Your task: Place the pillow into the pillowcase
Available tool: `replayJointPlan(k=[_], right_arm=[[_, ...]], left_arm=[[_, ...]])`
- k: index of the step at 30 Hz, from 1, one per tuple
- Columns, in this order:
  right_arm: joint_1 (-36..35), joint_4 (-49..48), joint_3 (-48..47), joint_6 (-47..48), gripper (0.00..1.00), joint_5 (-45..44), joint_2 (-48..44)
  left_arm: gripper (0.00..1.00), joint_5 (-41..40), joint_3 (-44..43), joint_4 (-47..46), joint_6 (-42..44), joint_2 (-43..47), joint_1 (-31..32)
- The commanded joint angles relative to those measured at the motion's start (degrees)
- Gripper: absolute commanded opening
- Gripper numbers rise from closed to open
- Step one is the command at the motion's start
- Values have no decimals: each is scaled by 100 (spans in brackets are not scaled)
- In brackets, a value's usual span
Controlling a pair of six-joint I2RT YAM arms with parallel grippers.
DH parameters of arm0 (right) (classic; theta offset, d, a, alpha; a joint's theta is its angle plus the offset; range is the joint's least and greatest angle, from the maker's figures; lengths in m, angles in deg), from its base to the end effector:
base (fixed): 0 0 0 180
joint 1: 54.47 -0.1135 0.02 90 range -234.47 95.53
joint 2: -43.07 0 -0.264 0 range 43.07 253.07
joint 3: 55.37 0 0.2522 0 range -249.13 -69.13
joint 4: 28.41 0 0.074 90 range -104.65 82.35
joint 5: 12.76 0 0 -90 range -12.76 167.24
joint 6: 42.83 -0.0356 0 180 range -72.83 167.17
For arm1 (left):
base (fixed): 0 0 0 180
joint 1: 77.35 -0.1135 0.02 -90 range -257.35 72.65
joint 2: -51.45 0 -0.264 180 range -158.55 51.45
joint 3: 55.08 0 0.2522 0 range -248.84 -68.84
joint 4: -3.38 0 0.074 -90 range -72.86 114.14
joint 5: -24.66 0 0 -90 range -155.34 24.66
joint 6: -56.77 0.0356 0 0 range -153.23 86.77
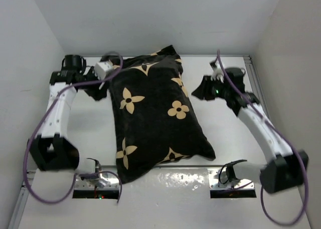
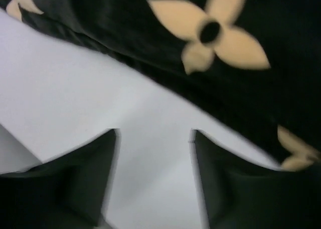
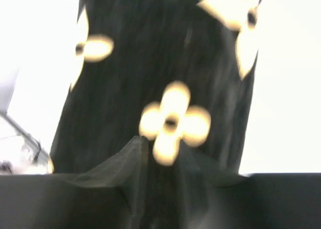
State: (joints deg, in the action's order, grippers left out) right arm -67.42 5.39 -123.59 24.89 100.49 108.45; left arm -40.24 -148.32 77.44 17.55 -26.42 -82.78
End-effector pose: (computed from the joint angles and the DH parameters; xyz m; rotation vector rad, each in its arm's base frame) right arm 0.2438 0.0705 0.3111 -0.0747 2.1625 0.7897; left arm 0.2632 0.0098 0.3477 1.0887 2.2082 -0.1581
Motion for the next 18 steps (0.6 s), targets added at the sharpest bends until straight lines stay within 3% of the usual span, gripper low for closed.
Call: replayJointPlan(k=[1, 3, 4, 5, 6, 7, 9, 11, 16, 17, 18], right_arm=[[266, -877, -1264, -670, 20, -117, 1429], [415, -1106, -1741, -1152, 27, -381, 2449], [460, -1176, -2196, -1347, 36, -678, 2766], [512, -1368, -2375, -1749, 45, -768, 3361], [600, -1527, -2638, -1927, 58, -769, 3628], [618, -1711, -2762, -2086, 72, -551, 3865], [549, -2133, -3086, -2342, 82, -304, 4595], [452, -2249, -3272, -2360, 92, -15, 5035], [56, -2302, -3493, -2289, 94, -57, 6125], [12, -2337, -3449, -2437, 92, -83, 6205], [-32, -2407, -3231, -2543, 81, -144, 6284]], left_arm=[[49, 206, -575, -1203, -1578, -1202, -177], [34, 232, -989, -1528, -2203, -1895, -335], [34, 275, -1086, -1651, -2361, -2073, -397], [38, 276, -1261, -1922, -2624, -2266, -432], [54, 258, -1306, -2090, -2748, -2625, -511], [62, 258, -1385, -2231, -2828, -2794, -520], [77, 162, -1684, -2522, -3074, -3328, -512], [80, 293, -1929, -2680, -3162, -3681, -477], [84, 417, -2773, -2725, -3206, -4894, -99], [84, 416, -2914, -2672, -3250, -5061, -55], [83, 443, -3211, -2637, -3250, -5359, 67]])
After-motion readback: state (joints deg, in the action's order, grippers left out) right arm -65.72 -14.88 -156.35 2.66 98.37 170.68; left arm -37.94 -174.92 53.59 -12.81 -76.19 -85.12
